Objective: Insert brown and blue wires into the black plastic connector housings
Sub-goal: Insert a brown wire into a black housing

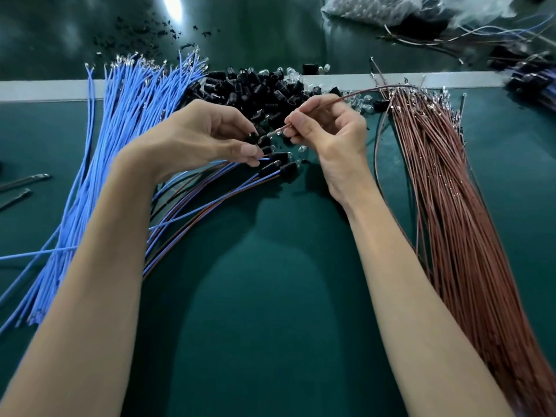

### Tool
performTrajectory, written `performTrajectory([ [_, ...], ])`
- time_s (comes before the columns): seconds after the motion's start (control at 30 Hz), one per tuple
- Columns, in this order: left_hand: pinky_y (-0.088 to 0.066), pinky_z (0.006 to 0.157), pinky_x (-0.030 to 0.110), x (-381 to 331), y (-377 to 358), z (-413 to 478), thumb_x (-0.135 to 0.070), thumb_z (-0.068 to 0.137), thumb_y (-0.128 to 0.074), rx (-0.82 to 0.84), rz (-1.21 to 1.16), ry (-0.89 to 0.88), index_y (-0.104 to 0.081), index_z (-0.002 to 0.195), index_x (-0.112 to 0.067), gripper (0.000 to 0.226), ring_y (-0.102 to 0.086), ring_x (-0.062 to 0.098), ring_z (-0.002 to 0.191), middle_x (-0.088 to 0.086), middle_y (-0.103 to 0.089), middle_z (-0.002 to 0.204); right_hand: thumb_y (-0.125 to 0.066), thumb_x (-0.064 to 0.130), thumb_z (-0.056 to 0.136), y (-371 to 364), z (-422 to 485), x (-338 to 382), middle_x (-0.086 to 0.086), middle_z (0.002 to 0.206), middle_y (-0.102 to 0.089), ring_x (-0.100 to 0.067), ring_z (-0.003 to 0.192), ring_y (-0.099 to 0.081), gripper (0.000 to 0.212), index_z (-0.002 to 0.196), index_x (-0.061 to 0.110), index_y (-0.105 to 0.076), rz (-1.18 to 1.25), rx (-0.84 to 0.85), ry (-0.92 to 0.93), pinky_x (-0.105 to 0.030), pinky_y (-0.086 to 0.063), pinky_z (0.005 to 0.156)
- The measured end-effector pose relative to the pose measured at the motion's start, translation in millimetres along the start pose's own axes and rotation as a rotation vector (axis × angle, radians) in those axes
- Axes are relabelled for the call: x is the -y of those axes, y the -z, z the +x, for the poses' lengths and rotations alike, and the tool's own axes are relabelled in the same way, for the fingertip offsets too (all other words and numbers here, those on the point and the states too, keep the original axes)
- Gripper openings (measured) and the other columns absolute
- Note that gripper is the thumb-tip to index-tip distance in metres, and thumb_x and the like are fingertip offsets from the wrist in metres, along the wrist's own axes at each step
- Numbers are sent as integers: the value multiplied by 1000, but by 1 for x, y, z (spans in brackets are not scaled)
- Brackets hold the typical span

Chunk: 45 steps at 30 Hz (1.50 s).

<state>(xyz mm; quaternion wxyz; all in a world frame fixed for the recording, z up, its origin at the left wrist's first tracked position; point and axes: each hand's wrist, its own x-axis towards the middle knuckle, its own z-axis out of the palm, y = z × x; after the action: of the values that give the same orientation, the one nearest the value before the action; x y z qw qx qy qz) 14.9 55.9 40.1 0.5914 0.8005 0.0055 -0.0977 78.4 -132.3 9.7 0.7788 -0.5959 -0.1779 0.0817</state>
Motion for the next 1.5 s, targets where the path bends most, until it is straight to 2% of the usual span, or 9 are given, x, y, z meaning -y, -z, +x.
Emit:
performTrajectory([
  [0.23, -55, 82, 20, -2, -10, 5, -30, 67, -74, -29, 50, -16, -68, 93, -13, 32, -72, 13, 83, 3, -75, 87, -68, -4, 82, -4, -1, -2, -1, 71, -69, -14, 64, -67, 16, 82, 9, -59, -72, -15, 48, -23, -53, 66],
  [0.4, -54, 76, 16, -3, -11, 6, -27, 68, -73, -27, 28, -10, -69, 94, -9, 32, -72, 13, 79, 5, -75, 86, -69, -3, 82, -2, 1, -2, -2, 71, -67, -14, 64, -66, 16, 82, 9, -59, -95, -73, 53, -24, -54, 67],
  [0.6, -54, 73, 16, -3, -12, 5, -24, 68, -73, -41, 32, -9, -69, 92, -10, 28, -72, 12, 76, 3, -75, 83, -69, -3, 81, -2, 0, -1, -8, 73, -65, -12, 62, -65, 14, 82, 7, -58, -133, -46, 69, -24, -54, 67],
  [0.77, -56, 77, 20, -3, -10, 4, -17, 84, -65, -39, 42, -24, -68, 104, -17, 20, -69, 12, 76, 1, -74, 80, -69, -2, 82, -1, 0, -2, -5, 72, -66, -10, 61, -64, 16, 80, 10, -59, -167, -41, 75, -23, -53, 66],
  [0.9, -51, 85, 25, -3, -14, 7, -14, 90, -63, -173, 107, -102, -68, 94, -27, 14, -66, 9, 86, -4, -74, 86, -69, -2, 82, 0, 1, -2, 1, 69, -67, -12, 60, -64, 15, 80, 10, -60, -110, -95, 67, -23, -53, 64],
  [1.0, -50, 91, 31, -2, -17, 10, -11, 86, -68, -290, 96, -139, -68, 90, -25, 15, -64, 9, 88, 2, -72, 92, -68, -3, 82, 1, 2, -1, 0, 69, -67, -11, 60, -64, 16, 80, 10, -60, -50, -146, 60, -21, -52, 62],
  [1.17, -50, 76, 21, -1, -25, 14, -10, 82, -72, -355, -34, -165, -64, 86, -23, 16, -62, 10, 82, 3, -66, 88, -68, -4, 83, 0, 3, -2, 0, 69, -68, -11, 60, -65, 17, 79, 11, -60, -41, -164, 51, -21, -52, 61],
  [1.3, -53, 85, 29, -1, -29, 16, -7, 79, -74, -341, -117, -193, -63, 86, -19, 17, -66, 23, 87, 6, -66, 87, -68, -3, 84, 1, 4, -2, 4, 67, -69, -8, 61, -65, 17, 80, 12, -59, -30, -188, 38, -18, -51, 61],
  [1.5, -50, 66, 14, 2, -34, 18, -3, 83, -69, -451, -220, -223, -65, 88, -9, 8, -71, 9, 70, -9, -72, 68, -68, -1, 84, 1, 3, -1, 3, 67, -69, -8, 61, -65, 16, 80, 12, -60, -9, -211, 30, -18, -51, 61],
])
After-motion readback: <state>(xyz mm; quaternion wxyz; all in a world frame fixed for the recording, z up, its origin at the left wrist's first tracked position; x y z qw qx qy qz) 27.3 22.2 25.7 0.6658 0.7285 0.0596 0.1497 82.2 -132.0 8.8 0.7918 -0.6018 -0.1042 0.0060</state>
